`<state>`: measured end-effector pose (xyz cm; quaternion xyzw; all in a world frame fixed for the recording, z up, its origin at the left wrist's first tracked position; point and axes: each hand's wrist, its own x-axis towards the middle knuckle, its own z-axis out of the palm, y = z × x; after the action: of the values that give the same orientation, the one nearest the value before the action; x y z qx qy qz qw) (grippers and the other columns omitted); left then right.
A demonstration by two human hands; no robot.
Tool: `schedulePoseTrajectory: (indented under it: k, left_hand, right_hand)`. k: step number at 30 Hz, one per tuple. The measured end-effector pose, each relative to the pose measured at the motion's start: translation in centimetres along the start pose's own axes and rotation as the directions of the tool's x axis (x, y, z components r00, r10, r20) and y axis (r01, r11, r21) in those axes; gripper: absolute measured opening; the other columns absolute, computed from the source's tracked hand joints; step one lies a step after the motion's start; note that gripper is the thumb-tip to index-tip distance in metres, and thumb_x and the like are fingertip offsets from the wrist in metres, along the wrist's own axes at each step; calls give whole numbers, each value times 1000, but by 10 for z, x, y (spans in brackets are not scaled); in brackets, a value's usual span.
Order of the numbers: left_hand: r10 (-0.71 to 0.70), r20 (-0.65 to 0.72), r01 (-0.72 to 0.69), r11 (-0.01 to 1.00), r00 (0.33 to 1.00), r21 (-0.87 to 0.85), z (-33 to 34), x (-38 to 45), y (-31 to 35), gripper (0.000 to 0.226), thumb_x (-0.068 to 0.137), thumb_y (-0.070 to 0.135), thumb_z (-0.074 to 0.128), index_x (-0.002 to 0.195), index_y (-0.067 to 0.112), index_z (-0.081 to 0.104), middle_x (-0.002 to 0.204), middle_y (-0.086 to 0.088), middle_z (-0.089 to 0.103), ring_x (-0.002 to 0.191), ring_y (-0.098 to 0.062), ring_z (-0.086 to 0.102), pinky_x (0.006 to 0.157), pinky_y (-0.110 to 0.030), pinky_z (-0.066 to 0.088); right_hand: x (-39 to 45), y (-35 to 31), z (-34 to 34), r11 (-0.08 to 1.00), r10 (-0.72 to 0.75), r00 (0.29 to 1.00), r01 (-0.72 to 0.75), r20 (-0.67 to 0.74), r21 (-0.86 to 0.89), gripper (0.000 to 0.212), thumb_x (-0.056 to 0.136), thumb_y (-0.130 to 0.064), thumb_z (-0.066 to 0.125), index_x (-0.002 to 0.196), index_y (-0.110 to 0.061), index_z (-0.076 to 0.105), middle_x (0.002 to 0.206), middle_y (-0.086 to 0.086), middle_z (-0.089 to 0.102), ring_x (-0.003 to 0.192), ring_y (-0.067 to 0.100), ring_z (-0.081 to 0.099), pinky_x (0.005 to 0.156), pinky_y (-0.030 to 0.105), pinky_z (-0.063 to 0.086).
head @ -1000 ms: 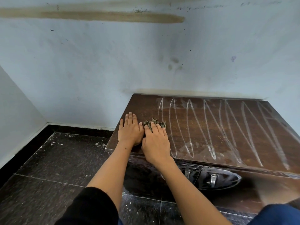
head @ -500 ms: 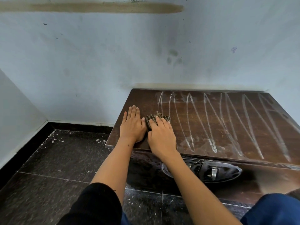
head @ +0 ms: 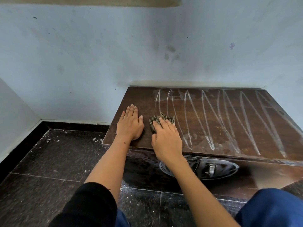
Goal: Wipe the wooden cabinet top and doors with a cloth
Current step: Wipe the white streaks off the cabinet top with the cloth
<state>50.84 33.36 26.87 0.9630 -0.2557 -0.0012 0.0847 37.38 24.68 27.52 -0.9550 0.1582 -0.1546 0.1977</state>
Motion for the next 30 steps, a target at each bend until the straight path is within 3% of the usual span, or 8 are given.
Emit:
schedulePoseTrajectory:
  k: [9,15,22,27,30]
  left_hand:
    - [0,5,0,1000,1000,14,1,1,-1,56,102,35,15,151,9,7,160,-6,2,147,-17,-1,118,-33,-2]
    - [-10,-2,10,1000,1000,19,3,2,-3,56,102,36,15,151,10,7,160,-5,3,147,-17,0,117,-32,-2]
    - [-8,13,8,1000,1000,25,0,1,-1,56,102,34,15,151,9,6,160,-6,2,147,-18,-1,119,-33,0]
    - [-11,12,11,1000,1000,19,2,3,-2,56,102,35,14,151,10,6,160,-6,2,147,-18,-1,118,-33,-1]
    - [-11,11,11,1000,1000,21,3,3,-3,56,102,35,15,151,10,6,160,-6,2,147,-18,-1,118,-33,-2]
  right_hand:
    - [34,1,-4,1000,22,997,-21,69,-13,46,100,-30,33,145,-18,34,154,5,27,143,21,19,119,37,12]
    - [-8,3,7,1000,19,998,-20,-54,-14,45,98,-20,38,142,-19,40,151,5,33,142,21,24,118,36,11]
    - [46,-5,-2,999,25,995,-22,97,-33,48,97,-22,41,145,-17,34,154,7,26,143,24,19,119,39,13]
    - [-2,-8,8,999,40,998,-41,-45,-8,50,95,-17,43,144,-18,35,154,6,28,143,22,19,119,37,9]
    - [-14,-6,8,999,33,999,-33,-35,0,51,93,-15,44,143,-19,37,153,5,30,142,22,21,119,37,10]
